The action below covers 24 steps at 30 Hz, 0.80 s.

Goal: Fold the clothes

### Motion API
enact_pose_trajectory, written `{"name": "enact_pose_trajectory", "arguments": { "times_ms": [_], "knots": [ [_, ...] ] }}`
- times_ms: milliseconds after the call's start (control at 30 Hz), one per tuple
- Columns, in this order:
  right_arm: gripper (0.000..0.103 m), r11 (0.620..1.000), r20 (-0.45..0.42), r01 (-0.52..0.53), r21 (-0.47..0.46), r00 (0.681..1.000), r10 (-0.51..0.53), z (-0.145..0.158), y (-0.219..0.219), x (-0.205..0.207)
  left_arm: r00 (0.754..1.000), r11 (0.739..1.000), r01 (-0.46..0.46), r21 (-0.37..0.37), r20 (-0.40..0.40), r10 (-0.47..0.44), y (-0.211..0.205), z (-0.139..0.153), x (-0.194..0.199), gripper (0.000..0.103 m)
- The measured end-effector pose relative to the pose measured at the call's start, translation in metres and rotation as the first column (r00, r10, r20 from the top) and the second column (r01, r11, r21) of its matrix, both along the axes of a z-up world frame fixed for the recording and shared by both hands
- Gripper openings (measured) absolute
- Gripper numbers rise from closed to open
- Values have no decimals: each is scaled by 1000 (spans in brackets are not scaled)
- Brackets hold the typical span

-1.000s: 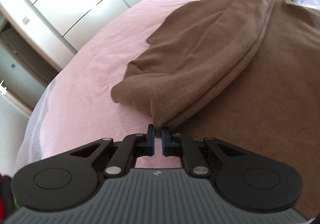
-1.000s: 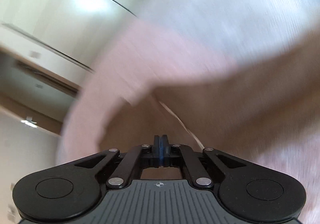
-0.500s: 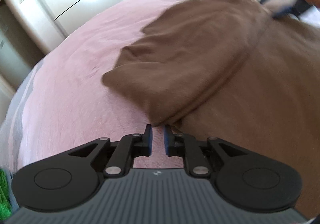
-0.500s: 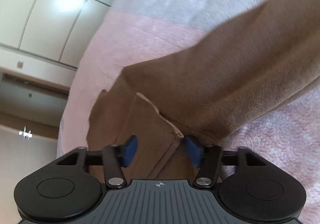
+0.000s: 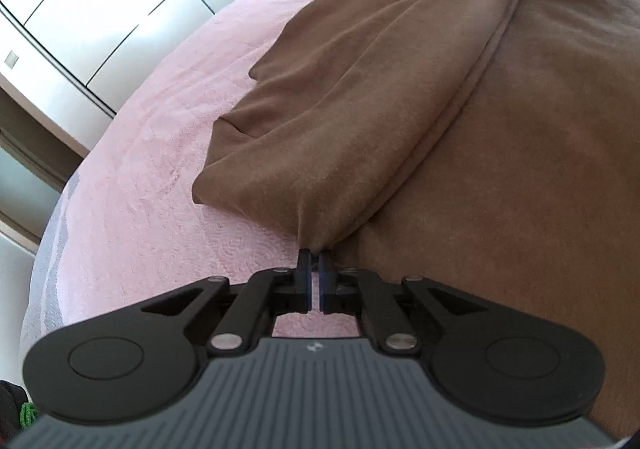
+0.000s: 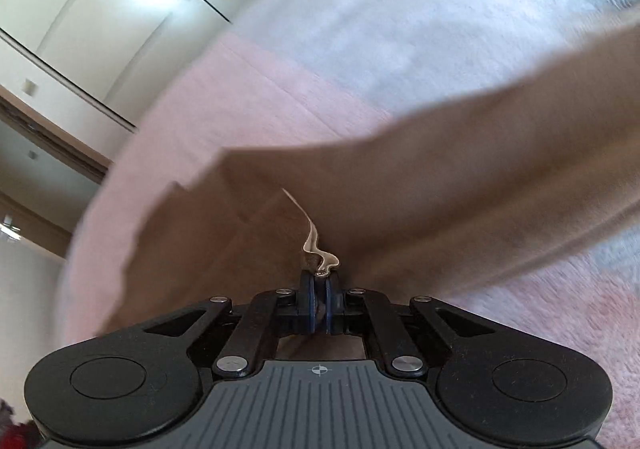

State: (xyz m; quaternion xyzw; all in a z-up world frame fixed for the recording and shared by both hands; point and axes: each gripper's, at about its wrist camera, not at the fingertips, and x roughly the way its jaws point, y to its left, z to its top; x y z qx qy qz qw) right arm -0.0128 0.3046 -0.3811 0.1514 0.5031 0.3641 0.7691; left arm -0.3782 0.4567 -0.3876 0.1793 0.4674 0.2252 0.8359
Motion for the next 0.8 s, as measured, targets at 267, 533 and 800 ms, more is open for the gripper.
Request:
{"name": "enact_pose_trajectory", "arguments": {
  "times_ms": [267,533,800],
  "knots": [
    [13,996,-31,-70,-51,997,68,-2,-8,0,996,986,-91,-139,-13,90,3,18,-5,8],
    [68,975,-147,213,59,968,-203,28,-144,26,901,826,-316,-466,125,415,8,61,-25,10],
    [59,786,-247,607,116,784,-569,17,-291,80,823,696,-335,-635,163,545,-6,66,-10,17]
  ]
}}
